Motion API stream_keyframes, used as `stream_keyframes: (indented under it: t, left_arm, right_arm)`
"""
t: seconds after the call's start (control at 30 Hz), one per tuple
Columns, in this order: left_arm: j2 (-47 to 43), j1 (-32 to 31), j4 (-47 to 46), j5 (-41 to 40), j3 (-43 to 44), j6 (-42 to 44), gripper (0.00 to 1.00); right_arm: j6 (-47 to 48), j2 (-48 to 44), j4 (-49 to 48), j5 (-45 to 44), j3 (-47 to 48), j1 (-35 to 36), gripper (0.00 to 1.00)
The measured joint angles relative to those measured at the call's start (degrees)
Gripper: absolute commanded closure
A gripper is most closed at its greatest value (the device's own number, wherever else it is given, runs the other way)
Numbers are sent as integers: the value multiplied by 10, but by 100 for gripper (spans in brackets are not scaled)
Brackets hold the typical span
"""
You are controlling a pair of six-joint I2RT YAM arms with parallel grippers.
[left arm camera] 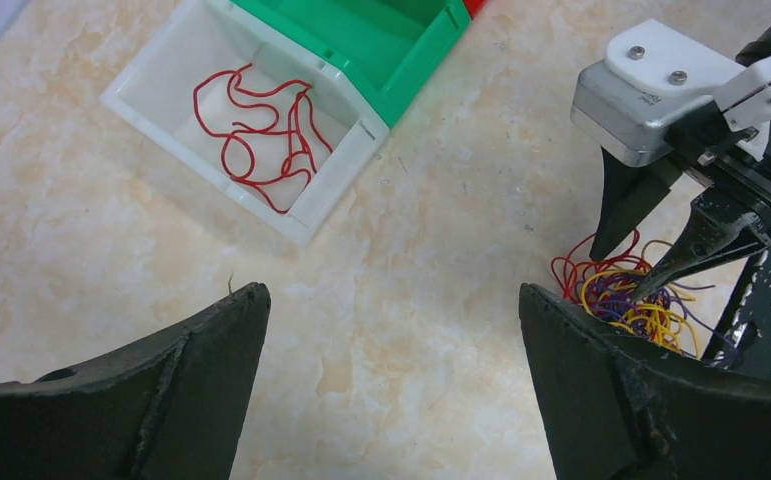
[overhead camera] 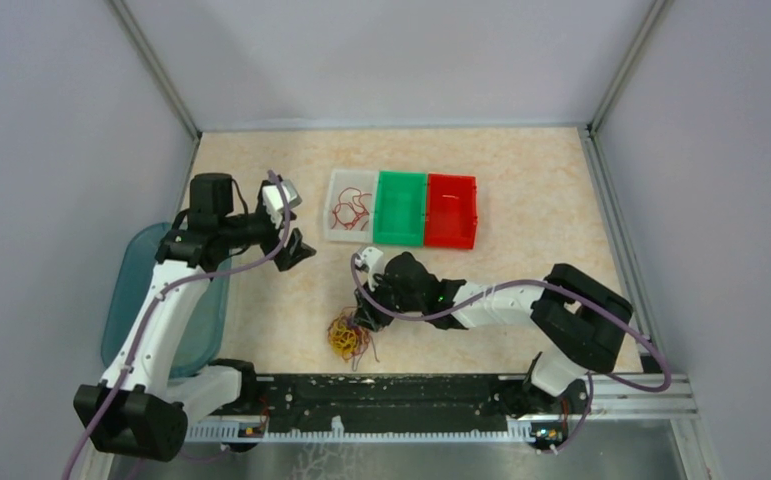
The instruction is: Untangle the cables
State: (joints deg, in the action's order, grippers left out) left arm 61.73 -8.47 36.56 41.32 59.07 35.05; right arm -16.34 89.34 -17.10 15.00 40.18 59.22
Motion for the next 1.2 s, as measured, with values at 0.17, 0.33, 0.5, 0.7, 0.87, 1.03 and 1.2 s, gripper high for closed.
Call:
stream_keyframes:
  t: [0.17,0.33,0.5,0.7,0.87,1.03,1.2]
  left_arm:
    - [-11,0,6,0,-9,22,1]
    - [-15,0,26,3,-26,48,3]
    - [-34,0,34,34,-55,69,5]
    - [-45,0,45,65,-60,87,8]
    - [-47,0,47,76,-66,101,11]
    - [-46,0,48,81,-77,111,16]
    - [-35,-13,41,83,-106,116,24]
  right_arm:
    - [-6,0,-22,0,0,0,100]
    - [-6,-31,-32,-8,-4,0,100]
    - [-2,-97,-37,-20,-4,0,100]
    - [-2,-116,-38,-48,-12,-1,79]
    - [-10,-131,-28,-71,-57,-2,64]
    - [-19,-185,-17,-78,-98,-2,64]
    - [-41,-227,-17,-70,-106,-30,66]
